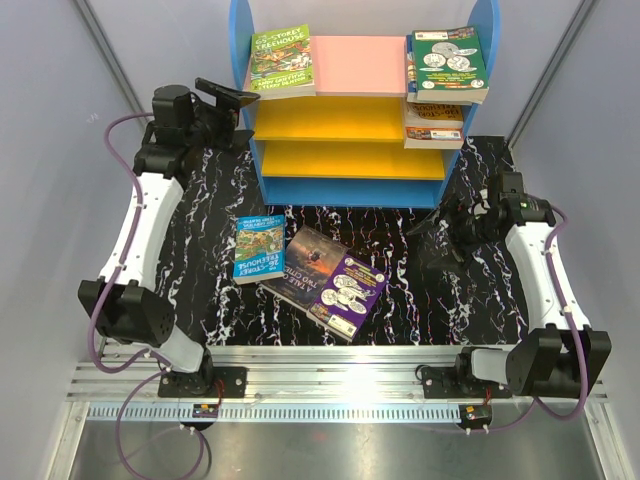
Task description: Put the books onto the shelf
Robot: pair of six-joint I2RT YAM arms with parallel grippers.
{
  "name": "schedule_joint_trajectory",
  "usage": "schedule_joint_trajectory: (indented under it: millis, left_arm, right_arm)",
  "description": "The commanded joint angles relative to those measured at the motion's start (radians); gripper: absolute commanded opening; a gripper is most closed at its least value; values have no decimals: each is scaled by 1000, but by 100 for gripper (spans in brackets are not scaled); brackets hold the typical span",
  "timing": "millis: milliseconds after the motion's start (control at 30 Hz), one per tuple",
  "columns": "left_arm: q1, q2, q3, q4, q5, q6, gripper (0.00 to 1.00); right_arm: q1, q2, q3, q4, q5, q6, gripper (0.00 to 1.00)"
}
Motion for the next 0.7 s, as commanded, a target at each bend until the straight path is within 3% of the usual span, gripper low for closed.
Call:
schedule_joint_trajectory:
  millis: [0,100,267,367,500,533,667]
  left_arm:
    - [20,-49,10,-90,46,139,92]
    - [20,-84,-10,-190,22,292,92]
    - [11,-217,-289,-273,-42,446,92]
    - [-80,-215,-351,-340,-179,621,94]
    - [-318,-78,-310,-448,-366,823,96]
    - [-360,-49,-291,-466,-444,839,97]
    - [-488,94,-283,-531,-518,879,98]
  right_arm:
    - [-4,-33,-5,17,-32,-2,100]
    - [-4,-47,-19,18,-26,-8,100]
    - [-4,-39,-68,66,-48,7,100]
    - [-2,-38,-99,107,-60,32,100]
    - [-2,-29,-116,134,-63,44,100]
    - [-2,-24,-113,132,-61,36,100]
    - [-2,-13,-91,109,-43,15,100]
